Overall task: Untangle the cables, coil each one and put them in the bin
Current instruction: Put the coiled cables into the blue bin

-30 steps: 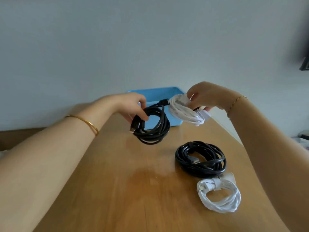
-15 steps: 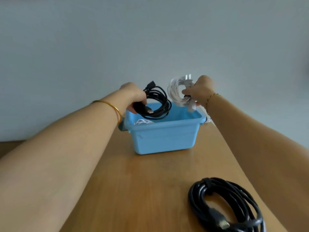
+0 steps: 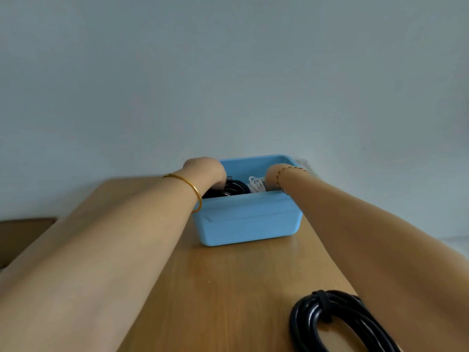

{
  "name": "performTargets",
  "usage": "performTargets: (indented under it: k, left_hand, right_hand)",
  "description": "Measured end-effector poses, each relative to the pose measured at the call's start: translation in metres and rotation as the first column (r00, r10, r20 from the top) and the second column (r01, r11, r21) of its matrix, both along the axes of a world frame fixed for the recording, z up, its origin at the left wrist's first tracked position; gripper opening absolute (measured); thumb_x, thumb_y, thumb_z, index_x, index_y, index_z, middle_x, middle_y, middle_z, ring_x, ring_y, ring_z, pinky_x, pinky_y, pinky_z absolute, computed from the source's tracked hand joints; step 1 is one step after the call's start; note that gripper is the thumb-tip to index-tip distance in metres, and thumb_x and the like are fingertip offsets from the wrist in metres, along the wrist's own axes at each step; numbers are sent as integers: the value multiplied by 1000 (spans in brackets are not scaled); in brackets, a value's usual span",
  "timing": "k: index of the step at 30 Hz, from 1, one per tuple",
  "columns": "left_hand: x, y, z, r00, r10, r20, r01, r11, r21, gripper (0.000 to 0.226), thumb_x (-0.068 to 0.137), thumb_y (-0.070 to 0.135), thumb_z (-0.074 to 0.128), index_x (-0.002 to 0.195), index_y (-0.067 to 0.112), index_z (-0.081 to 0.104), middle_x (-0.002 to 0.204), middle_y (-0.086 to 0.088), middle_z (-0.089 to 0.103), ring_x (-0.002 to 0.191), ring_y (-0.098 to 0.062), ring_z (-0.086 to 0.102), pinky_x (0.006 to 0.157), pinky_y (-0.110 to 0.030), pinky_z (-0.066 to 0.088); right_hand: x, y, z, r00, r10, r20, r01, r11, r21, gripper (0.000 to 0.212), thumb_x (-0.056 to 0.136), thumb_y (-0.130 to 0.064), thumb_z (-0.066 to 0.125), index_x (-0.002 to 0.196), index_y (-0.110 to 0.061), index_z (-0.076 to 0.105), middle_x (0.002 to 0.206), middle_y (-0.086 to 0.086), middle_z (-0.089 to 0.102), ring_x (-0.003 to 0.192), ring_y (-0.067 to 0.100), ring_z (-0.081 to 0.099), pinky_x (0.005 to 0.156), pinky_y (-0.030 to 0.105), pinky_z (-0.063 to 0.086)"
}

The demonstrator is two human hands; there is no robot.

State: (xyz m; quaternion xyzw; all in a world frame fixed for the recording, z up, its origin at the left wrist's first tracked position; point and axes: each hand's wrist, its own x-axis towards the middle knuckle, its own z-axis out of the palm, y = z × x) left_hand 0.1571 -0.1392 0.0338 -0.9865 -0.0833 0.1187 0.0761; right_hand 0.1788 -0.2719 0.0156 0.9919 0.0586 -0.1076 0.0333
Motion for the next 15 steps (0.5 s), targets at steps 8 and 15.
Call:
performTargets:
  k: [8,15]
  left_hand:
    - [-18,-3,14,988,-41,150,46,999,-28,15,95,19,44,89,9,54,72,-6,44,86,-22,58,75,-30,46]
    - [-74,-30,17,733,-216,645,396,906,-147,16,90,6,41,87,4,57,106,-16,62,95,-35,58,67,-34,43]
  right_hand:
    - [-19,-10,24,1000,6,1,-6,1000,27,26,96,-13,51,114,3,60,87,9,60,69,21,49,72,30,43]
    - [-72,-37,48,955,-102,279,-99,775,624,29,87,9,48,111,2,62,93,18,68,80,29,68,77,36,57]
